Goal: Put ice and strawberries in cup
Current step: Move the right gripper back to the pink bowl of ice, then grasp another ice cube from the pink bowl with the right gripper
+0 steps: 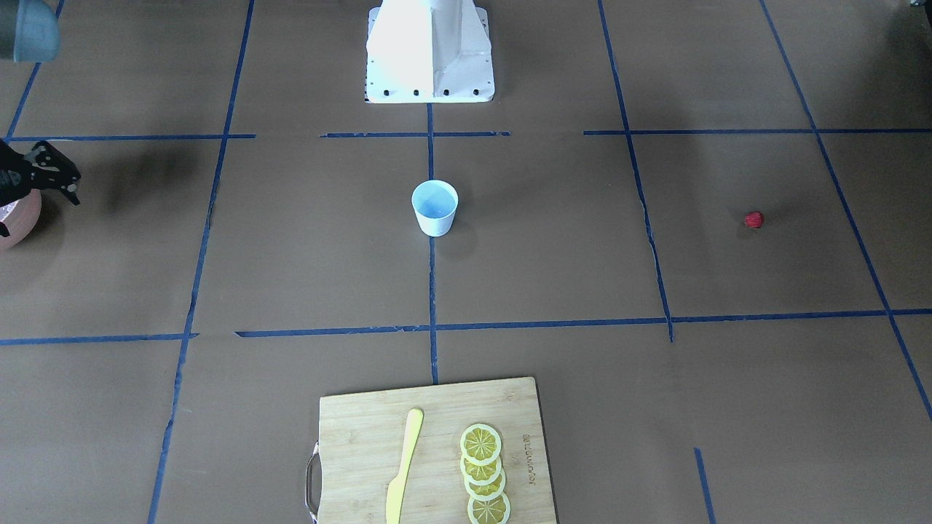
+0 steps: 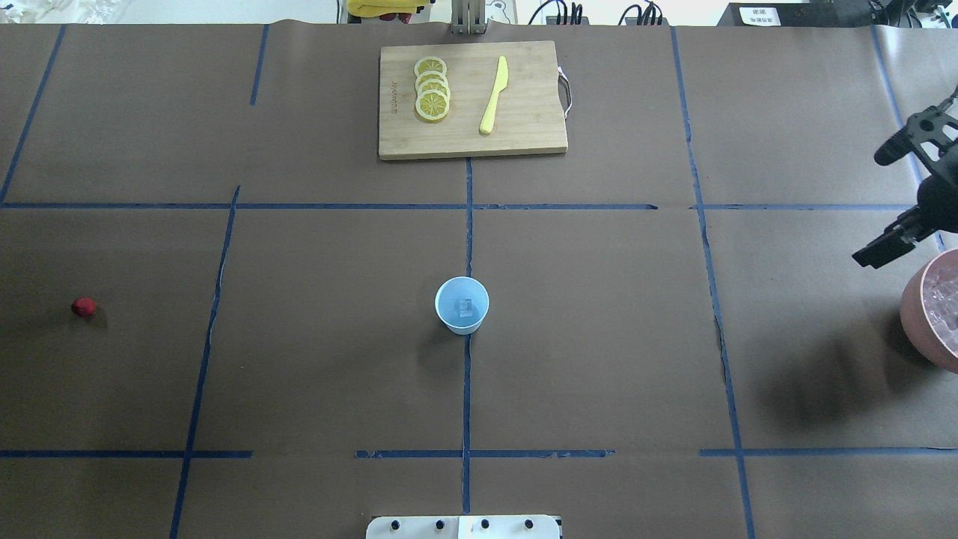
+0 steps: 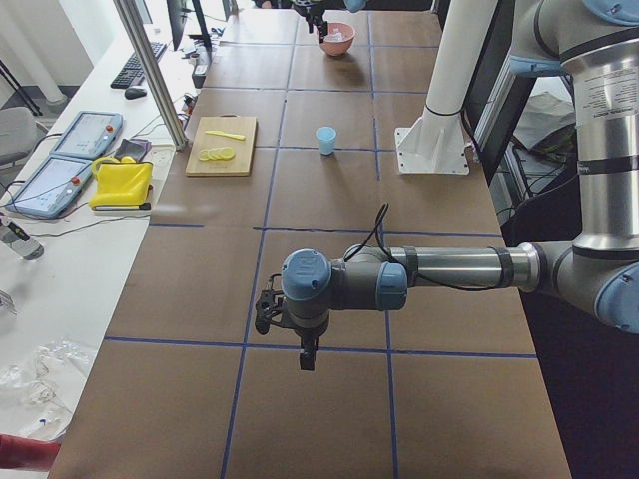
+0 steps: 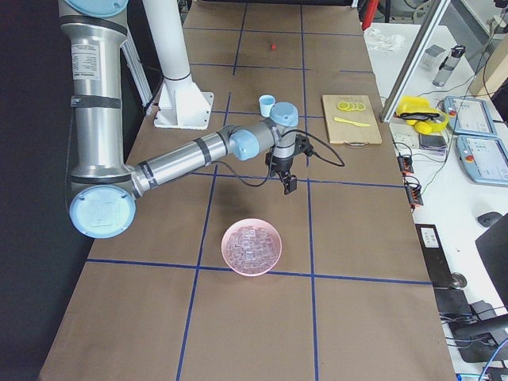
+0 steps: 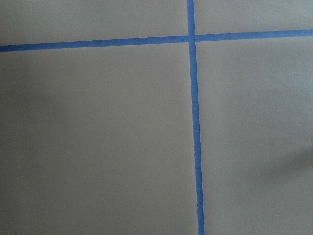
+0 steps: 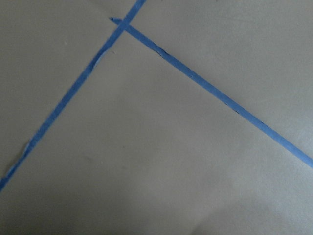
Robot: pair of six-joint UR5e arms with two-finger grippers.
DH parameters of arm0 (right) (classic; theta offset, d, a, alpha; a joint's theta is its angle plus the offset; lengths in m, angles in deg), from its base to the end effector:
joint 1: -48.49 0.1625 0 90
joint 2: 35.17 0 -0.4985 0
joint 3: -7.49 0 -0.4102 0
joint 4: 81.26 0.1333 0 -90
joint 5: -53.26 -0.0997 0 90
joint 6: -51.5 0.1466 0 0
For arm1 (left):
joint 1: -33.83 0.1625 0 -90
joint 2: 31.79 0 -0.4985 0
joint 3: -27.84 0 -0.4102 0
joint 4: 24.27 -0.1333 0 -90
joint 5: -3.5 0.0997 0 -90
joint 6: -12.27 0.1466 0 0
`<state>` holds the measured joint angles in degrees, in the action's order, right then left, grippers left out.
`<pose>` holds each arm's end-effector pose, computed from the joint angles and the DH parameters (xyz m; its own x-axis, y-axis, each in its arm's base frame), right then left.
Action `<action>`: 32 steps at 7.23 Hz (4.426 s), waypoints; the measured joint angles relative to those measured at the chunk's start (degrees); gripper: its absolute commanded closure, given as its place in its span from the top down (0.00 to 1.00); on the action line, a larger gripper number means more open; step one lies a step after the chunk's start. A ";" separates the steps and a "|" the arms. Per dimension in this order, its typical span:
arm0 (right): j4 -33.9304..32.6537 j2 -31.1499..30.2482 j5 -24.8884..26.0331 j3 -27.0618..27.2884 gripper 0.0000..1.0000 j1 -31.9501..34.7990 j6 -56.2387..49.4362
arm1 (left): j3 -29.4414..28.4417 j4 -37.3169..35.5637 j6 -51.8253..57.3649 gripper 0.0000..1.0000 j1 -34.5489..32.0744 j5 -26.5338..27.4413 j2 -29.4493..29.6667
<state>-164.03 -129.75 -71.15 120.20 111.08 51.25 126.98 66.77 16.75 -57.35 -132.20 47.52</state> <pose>-0.1817 -0.4599 0.5984 0.6191 -0.5982 0.5088 0.4187 0.7996 0.4305 -0.0369 -0.4157 0.7667 0.6976 0.0574 -0.7142 -0.0340 0.9983 0.0470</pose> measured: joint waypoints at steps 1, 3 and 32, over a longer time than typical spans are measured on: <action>3.90 -4.41 -0.27 0.01 0.98 1.14 -5.43 | -0.02 -0.04 0.00 1.00 0.06 0.00 -0.05; 6.78 -9.86 -0.38 -0.22 0.96 3.03 -19.75 | -0.07 -0.07 0.00 1.00 0.22 -0.04 -0.11; 5.52 -9.83 -4.81 -2.70 0.00 4.87 -25.51 | -0.56 -0.07 0.00 1.00 0.82 -0.02 -0.21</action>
<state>-158.51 -139.58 -75.96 117.50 115.95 25.74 126.42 66.70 16.75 -56.53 -132.22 47.31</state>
